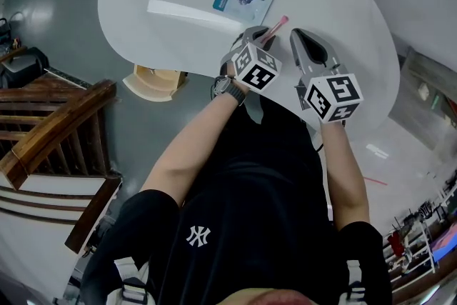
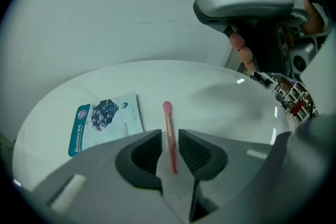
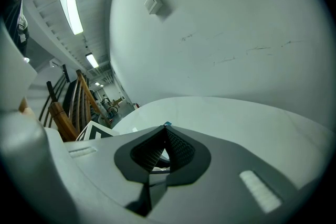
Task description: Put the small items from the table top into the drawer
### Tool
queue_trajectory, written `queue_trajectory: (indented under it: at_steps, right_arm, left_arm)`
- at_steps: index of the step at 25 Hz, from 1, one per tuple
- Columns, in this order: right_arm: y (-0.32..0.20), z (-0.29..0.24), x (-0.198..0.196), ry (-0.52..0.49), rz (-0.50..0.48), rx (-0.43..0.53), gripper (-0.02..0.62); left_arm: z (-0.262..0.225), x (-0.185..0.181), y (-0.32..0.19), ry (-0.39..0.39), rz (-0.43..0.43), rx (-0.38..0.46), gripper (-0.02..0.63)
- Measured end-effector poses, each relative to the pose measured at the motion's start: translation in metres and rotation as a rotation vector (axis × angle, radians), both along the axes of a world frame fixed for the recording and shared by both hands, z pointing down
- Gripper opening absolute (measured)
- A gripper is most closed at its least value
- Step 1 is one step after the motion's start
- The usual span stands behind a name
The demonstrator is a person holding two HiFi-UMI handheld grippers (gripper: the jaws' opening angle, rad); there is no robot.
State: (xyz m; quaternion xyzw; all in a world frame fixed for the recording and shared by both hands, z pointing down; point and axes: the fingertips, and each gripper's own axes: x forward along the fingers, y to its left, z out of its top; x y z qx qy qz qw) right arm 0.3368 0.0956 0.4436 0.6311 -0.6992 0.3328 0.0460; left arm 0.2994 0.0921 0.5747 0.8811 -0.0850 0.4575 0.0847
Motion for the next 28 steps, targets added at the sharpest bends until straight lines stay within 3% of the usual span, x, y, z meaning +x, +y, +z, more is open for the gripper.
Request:
queue_trajectory:
  at_steps: [5, 10, 14, 28]
  right_arm:
    - [0.0, 0.003, 0.005, -0.01, -0.009, -0.003, 0.026]
    - [-0.002, 0.005, 0.009, -0.013, -0.016, -0.003, 0.026]
    - [-0.003, 0.006, 0.009, -0.01, -0.021, -0.008, 0.026]
    - [-0.016, -0.001, -0.018, -0.009, -0.036, 0.009, 0.026]
  left_arm:
    - [0.01, -0.001, 0.0, -0.06, -0.005, -0.003, 0.096]
    - [0.012, 0.0, -0.001, -0.067, -0.01, -0.008, 0.092]
    - [0.012, 0.001, 0.001, -0.047, -0.002, -0.019, 0.048]
    - [-0.025, -0.024, -0.012, 0.076, -0.033, -0.016, 0.044]
